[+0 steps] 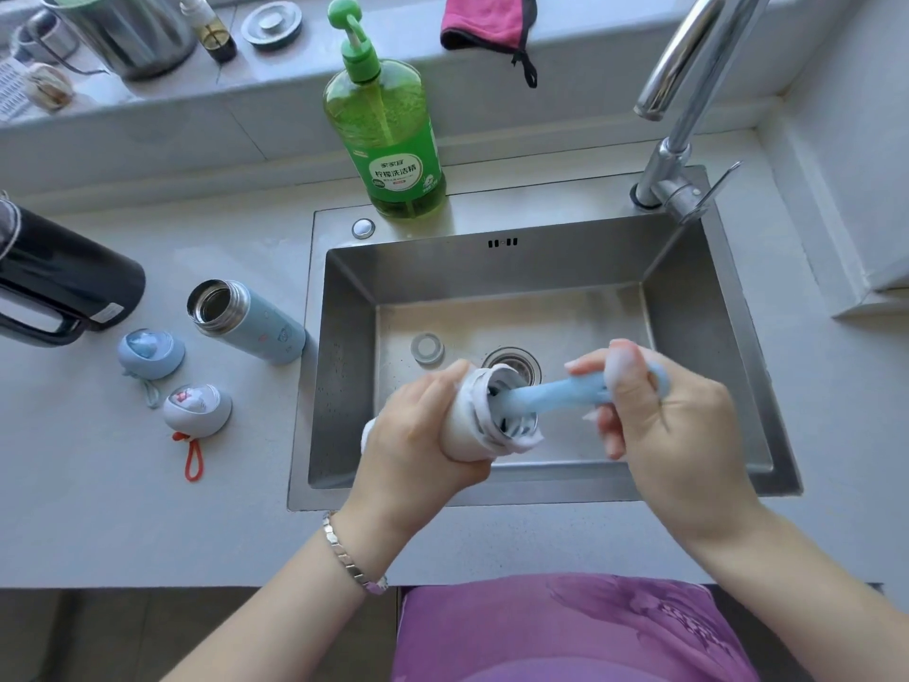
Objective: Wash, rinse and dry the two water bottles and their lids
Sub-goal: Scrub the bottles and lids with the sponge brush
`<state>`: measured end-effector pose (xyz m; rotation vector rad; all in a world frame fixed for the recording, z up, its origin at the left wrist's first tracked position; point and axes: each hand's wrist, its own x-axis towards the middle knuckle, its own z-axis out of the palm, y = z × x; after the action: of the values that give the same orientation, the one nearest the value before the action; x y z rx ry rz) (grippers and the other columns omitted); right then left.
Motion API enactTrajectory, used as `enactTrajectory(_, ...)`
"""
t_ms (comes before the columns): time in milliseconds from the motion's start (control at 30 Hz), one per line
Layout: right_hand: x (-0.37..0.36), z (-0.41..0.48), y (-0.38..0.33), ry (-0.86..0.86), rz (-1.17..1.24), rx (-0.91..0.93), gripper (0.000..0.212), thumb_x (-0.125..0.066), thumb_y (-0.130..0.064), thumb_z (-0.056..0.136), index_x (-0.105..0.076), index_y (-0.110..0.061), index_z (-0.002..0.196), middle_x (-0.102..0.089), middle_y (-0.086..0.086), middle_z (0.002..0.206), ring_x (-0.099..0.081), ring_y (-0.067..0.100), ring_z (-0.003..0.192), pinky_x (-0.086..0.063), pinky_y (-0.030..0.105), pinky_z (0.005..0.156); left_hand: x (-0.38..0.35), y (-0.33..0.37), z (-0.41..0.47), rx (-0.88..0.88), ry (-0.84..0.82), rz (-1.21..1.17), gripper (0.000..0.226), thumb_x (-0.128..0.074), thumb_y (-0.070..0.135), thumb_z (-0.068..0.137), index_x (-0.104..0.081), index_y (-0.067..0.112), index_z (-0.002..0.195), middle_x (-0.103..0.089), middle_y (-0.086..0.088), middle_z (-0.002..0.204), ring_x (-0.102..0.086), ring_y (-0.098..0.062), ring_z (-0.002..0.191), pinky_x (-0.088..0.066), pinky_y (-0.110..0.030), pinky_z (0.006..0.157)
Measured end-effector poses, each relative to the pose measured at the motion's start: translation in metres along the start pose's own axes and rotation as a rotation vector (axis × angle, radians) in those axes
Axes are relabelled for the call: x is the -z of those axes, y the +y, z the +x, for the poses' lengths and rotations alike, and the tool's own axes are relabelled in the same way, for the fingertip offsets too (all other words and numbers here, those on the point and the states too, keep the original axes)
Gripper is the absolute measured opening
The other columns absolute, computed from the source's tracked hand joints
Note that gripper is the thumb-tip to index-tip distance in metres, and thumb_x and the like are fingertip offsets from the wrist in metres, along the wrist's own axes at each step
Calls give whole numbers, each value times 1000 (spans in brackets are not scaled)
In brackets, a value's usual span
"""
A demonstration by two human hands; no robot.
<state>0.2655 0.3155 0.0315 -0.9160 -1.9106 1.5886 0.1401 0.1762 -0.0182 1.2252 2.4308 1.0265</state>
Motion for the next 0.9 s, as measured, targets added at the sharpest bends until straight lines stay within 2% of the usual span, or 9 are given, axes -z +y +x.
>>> enactTrajectory(167,-9,-4,-6,-87,90,-221,43,-37,-46,84,-66,-14,76,-52,5,47,-48,7,40,-38,15,44,-6,9,-2,1,-14,-68,75,-76,24,52,-44,31,119,-53,16,101,-51,-9,92,-43,-24,79)
enactTrajectory(267,4,7,-11,-76,166,-249,47,-37,-46,82,-66,-10,77,-66,1,59,-59,10,50,-47,16,49,-6,2,-2,53,-15,-72,72,-76,26,52,-46,31,118,-56,14,99,-55,-15,90,-49,-35,77)
enactTrajectory(400,11,8,-21,-198,312,-304,46,-45,-48,72,-64,-6,78,-69,2,70,-67,16,58,-52,16,56,-8,-6,-1,102,-1,-65,66,-77,29,55,-53,23,116,-60,9,96,-58,-23,87,-50,-44,74)
enactTrajectory(500,7,3,-30,-232,324,-318,21,-62,-27,70,-61,-6,75,-66,2,64,-64,14,55,-51,15,54,-11,-8,0,91,6,-70,67,-77,30,55,-48,28,115,-61,7,96,-59,-22,87,-51,-43,76)
enactTrajectory(567,5,0,-32,-260,199,-303,9,-68,-14,77,-61,-10,75,-66,2,62,-63,10,54,-48,12,54,-12,-10,-1,99,-1,-114,63,-79,32,58,-54,19,114,-61,3,95,-58,-22,86,-50,-43,76)
enactTrajectory(633,7,-1,-35,-288,141,-318,4,-62,-10,84,-63,-12,81,-67,-2,61,-63,6,54,-45,8,53,-11,-11,-1,87,2,-134,66,-79,37,60,-56,9,115,-62,0,97,-58,-23,86,-49,-43,77)
enactTrajectory(700,11,-3,-40,-300,160,-327,12,-56,-10,87,-67,-13,84,-69,-6,61,-64,5,54,-43,6,53,-13,-13,-4,46,43,-145,69,-79,37,61,-56,3,117,-63,-3,101,-59,-23,89,-50,-41,78)
enactTrajectory(800,13,-3,-43,-171,262,-348,17,-55,-9,89,-70,-10,81,-71,2,66,-67,12,54,-47,9,54,-16,-13,-9,27,117,-197,71,-80,32,60,-52,5,120,-62,-1,108,-60,-23,94,-50,-39,81)
enactTrajectory(900,7,-1,-39,-43,322,-381,17,-56,-7,89,-69,-9,78,-71,6,65,-66,17,51,-52,16,54,-17,-10,-9,-48,149,-218,69,-80,29,61,-48,18,120,-58,11,110,-60,-20,93,-50,-33,81)
